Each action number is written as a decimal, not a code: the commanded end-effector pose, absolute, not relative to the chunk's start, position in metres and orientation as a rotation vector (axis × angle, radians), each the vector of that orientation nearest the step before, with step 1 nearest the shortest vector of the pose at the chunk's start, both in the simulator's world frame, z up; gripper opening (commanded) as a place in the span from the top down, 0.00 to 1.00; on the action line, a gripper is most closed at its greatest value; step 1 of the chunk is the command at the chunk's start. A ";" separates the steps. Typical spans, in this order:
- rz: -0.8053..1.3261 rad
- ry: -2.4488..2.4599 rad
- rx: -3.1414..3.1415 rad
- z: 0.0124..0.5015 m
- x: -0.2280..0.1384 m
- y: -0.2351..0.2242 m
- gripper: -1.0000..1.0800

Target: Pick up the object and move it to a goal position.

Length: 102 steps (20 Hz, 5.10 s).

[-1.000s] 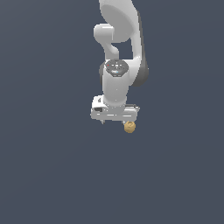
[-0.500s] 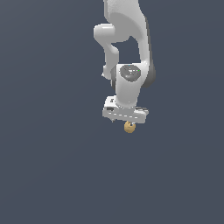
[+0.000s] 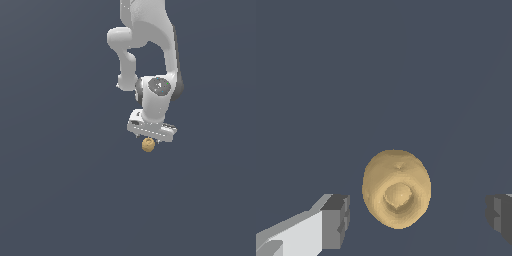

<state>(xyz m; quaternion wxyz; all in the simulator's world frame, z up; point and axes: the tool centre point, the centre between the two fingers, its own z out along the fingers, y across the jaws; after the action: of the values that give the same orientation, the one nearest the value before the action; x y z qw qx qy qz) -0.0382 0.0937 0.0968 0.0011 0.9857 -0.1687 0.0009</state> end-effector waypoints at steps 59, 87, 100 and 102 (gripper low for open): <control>0.234 -0.418 3.205 0.103 -0.008 0.061 1.00; 0.699 -0.025 3.361 0.224 0.051 -0.021 1.00; 0.951 0.198 3.395 0.287 0.074 -0.063 1.00; 0.998 0.241 3.397 0.299 0.078 -0.071 1.00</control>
<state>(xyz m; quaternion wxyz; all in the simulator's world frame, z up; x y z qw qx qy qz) 0.0754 -0.0651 0.2899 -0.1959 0.9420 0.0576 0.2662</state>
